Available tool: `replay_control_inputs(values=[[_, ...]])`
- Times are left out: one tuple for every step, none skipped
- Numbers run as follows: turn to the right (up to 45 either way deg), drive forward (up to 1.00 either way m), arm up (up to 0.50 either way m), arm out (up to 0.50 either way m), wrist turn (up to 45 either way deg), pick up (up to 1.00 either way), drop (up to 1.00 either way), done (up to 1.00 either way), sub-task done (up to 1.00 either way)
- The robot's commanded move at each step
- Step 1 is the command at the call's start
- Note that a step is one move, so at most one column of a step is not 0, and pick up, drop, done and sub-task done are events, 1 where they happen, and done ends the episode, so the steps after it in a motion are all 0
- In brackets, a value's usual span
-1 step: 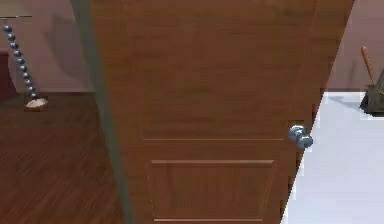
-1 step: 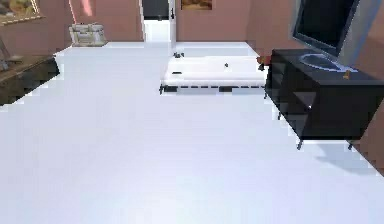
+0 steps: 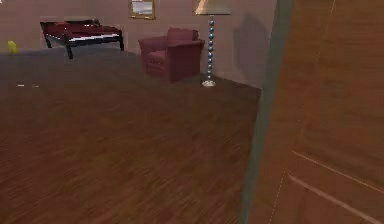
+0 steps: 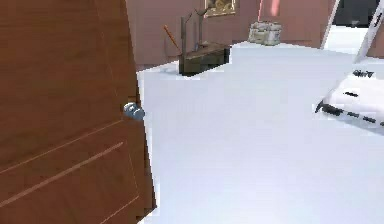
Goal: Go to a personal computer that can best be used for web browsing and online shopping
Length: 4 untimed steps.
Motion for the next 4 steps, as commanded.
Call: replay_control_inputs(values=[[-45.0, 0.0, 0.0, 0.0, 0.0, 0.0, 0.0, 0.0, 0.0], [-30.0, 0.0, 0.0, 0.0, 0.0, 0.0, 0.0, 0.0, 0.0], [0.0, 0.75, 0.0, 0.0, 0.0, 0.0, 0.0, 0.0, 0.0], [-12.0, 0.0, 0.0, 0.0, 0.0, 0.0, 0.0, 0.0, 0.0]])
